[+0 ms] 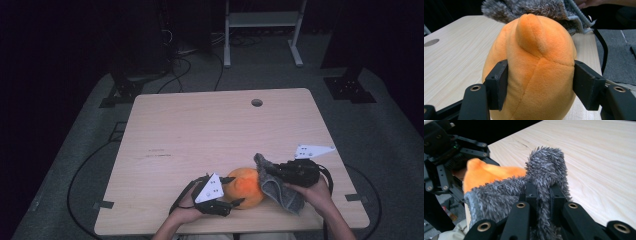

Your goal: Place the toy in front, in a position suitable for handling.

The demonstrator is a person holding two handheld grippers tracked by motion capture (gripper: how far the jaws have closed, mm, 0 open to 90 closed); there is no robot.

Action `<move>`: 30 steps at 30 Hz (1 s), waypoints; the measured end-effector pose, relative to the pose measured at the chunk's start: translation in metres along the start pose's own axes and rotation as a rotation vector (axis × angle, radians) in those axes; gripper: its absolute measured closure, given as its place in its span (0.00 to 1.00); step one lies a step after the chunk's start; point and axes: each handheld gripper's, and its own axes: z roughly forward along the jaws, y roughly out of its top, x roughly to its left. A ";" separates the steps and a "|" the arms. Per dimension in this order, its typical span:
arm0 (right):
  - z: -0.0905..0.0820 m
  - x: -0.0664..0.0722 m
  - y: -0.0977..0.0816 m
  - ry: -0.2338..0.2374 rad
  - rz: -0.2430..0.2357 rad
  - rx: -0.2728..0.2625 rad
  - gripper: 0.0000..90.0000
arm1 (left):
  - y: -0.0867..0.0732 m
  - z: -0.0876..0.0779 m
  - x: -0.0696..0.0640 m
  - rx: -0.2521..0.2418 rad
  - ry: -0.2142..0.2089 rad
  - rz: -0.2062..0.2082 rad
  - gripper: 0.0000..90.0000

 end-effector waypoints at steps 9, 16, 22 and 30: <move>-0.007 0.001 -0.002 0.025 -0.006 -0.035 0.90 | -0.006 -0.008 0.015 -0.031 0.040 -0.120 0.38; 0.003 0.010 0.000 -0.015 -0.063 -0.002 0.90 | -0.008 -0.007 0.022 -0.053 0.053 -0.205 0.37; 0.012 0.043 0.014 0.045 -0.199 -0.007 0.90 | -0.003 -0.001 0.016 -0.045 0.076 -0.190 0.36; 0.008 0.048 0.020 -0.014 -0.245 -0.001 0.90 | 0.000 0.006 0.005 -0.047 0.076 -0.125 0.35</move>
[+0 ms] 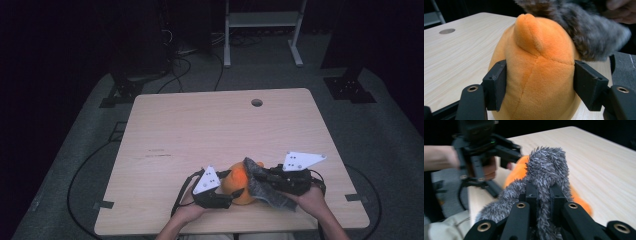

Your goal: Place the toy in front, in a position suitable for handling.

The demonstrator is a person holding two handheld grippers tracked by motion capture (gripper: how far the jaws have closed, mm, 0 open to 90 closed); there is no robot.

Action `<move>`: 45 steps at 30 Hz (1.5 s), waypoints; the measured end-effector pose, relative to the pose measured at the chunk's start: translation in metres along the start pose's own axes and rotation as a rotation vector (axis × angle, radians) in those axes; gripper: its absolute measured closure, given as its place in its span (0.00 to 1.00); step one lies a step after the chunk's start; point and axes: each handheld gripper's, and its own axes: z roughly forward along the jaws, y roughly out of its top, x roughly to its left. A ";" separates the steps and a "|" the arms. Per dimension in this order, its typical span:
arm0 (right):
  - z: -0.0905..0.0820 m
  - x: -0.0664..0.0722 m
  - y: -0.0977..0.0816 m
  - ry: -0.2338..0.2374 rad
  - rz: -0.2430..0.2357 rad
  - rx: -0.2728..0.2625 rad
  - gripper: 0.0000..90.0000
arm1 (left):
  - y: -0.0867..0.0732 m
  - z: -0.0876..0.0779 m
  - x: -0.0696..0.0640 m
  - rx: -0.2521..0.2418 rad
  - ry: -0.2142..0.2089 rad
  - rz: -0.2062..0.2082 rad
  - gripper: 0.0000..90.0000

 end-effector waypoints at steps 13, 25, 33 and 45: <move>0.004 0.012 0.018 0.034 -0.046 0.032 0.90 | 0.004 0.008 -0.028 0.057 -0.011 0.188 0.40; -0.001 0.001 0.009 0.110 0.012 0.017 0.90 | 0.003 0.009 -0.032 0.071 -0.038 0.264 0.38; -0.003 -0.023 -0.009 0.028 0.116 0.028 0.90 | 0.002 0.006 -0.029 0.068 -0.030 0.260 0.40; -0.018 -0.039 -0.026 -0.028 0.175 0.020 0.90 | -0.003 -0.002 -0.005 0.020 -0.032 0.078 0.39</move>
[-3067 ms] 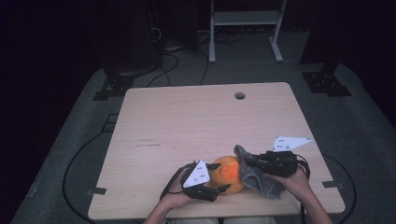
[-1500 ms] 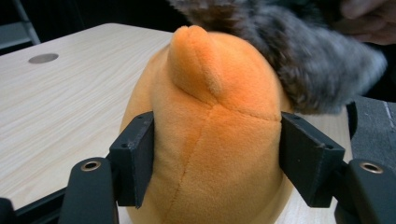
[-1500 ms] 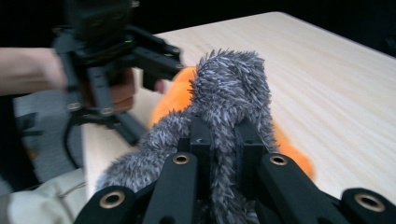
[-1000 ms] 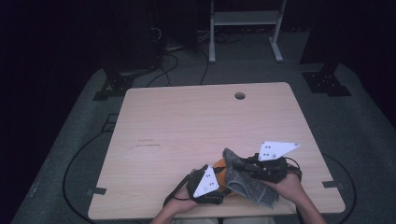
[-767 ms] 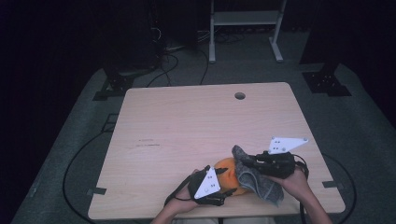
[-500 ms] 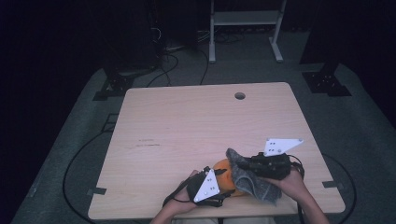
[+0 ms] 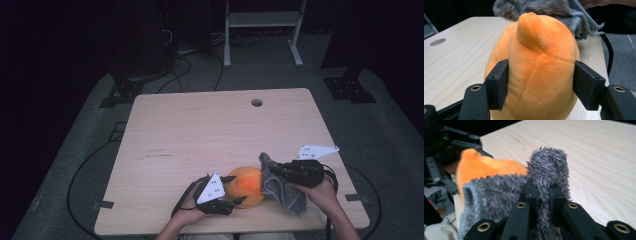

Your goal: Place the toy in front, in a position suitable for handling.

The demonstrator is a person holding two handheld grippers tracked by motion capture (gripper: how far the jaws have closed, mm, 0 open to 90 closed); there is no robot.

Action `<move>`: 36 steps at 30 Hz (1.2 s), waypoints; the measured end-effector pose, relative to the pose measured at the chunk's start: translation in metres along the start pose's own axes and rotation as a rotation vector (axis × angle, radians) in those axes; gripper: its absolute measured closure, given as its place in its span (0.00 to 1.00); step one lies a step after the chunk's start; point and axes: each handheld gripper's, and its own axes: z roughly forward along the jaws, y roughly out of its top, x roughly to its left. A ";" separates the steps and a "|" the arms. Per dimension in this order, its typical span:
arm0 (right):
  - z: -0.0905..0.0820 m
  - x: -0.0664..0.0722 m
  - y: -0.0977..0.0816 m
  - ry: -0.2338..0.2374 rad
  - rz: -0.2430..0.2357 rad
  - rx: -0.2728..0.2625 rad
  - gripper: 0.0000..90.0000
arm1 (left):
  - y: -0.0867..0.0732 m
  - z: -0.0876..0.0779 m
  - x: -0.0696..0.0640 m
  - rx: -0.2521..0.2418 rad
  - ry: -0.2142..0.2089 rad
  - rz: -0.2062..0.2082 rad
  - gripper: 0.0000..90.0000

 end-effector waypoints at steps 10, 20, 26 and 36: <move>0.014 0.012 0.001 0.067 -0.049 -0.010 0.89 | -0.005 -0.004 0.014 -0.024 0.005 -0.096 0.39; 0.010 0.025 0.013 0.081 -0.079 -0.055 0.90 | -0.005 0.000 0.016 -0.039 0.010 -0.131 0.38; 0.020 0.036 0.014 0.092 -0.131 -0.008 0.90 | -0.006 -0.002 0.015 -0.015 -0.012 -0.086 0.17; 0.011 0.026 0.010 0.062 -0.095 -0.030 0.90 | -0.004 0.005 0.017 0.013 -0.009 -0.082 0.38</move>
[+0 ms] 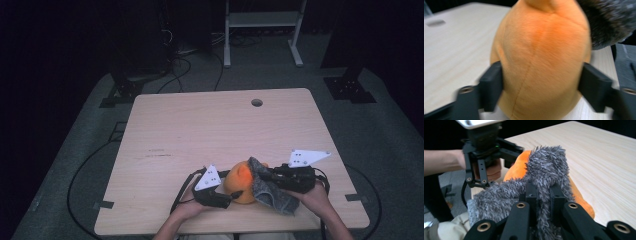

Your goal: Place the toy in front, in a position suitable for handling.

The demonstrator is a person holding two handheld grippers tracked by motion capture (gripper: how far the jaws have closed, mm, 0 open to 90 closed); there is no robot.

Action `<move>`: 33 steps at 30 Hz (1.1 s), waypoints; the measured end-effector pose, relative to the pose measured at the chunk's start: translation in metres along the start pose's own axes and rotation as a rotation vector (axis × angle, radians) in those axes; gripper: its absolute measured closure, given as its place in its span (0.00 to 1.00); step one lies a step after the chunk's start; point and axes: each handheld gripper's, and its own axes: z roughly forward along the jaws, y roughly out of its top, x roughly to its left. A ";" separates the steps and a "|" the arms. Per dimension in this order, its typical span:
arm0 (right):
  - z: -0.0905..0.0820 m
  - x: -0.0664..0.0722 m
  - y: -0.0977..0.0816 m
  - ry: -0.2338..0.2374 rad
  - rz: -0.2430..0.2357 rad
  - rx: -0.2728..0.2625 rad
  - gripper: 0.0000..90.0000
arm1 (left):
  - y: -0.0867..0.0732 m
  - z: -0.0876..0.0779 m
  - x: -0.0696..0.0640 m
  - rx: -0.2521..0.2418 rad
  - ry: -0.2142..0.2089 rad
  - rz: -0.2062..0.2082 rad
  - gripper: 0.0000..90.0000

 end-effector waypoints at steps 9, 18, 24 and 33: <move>0.001 -0.014 -0.007 0.002 0.104 -0.059 0.90 | 0.020 -0.024 0.000 0.002 0.014 0.016 0.43; -0.006 0.003 0.014 0.026 0.057 -0.113 0.90 | 0.021 -0.015 -0.004 0.086 0.005 0.028 0.41; 0.014 0.019 0.021 -0.046 -0.034 -0.008 0.89 | 0.016 -0.003 -0.013 0.089 0.012 0.060 0.39; -0.008 -0.006 -0.006 -0.079 0.052 -0.001 0.89 | 0.013 -0.002 -0.007 0.044 0.019 0.014 0.37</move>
